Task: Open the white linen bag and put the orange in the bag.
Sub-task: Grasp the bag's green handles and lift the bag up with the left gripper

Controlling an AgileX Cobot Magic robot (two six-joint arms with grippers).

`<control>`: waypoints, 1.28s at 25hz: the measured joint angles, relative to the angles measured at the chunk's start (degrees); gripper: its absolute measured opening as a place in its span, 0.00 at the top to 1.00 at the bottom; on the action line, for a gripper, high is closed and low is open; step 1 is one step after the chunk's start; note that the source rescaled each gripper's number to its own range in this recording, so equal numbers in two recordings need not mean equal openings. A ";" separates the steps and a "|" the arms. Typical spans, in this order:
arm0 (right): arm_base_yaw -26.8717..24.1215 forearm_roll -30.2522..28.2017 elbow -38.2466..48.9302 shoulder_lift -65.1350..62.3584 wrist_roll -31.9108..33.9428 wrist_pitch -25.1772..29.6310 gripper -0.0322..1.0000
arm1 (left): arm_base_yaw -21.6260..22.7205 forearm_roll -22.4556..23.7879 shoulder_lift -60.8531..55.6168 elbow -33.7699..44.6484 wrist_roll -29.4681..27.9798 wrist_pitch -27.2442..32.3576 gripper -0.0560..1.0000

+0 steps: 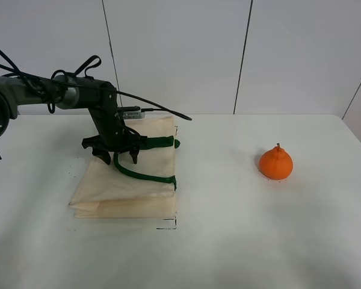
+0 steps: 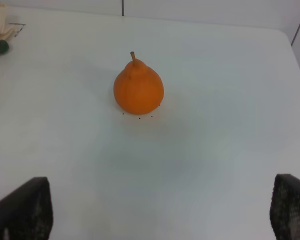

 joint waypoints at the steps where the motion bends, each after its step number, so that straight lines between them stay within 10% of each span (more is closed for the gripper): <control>1: 0.00 0.00 0.00 0.00 0.00 0.00 0.00 | 0.00 0.00 0.14 0.00 0.00 -0.05 0.15; 5: 0.00 0.00 0.00 0.00 0.00 0.00 0.00 | 0.00 0.00 1.03 -0.02 -0.05 0.15 0.25; 12: 0.00 0.00 0.00 0.00 0.00 0.00 0.00 | 0.05 0.67 1.22 -1.50 -1.48 2.49 0.92; 23: 0.00 0.00 0.00 0.00 0.00 0.00 0.00 | 0.05 0.18 -7.96 -21.28 3.33 20.92 0.94; 32: 0.00 0.00 -0.12 0.95 0.00 0.00 0.00 | 0.05 0.13 -18.59 -28.60 5.30 23.59 0.94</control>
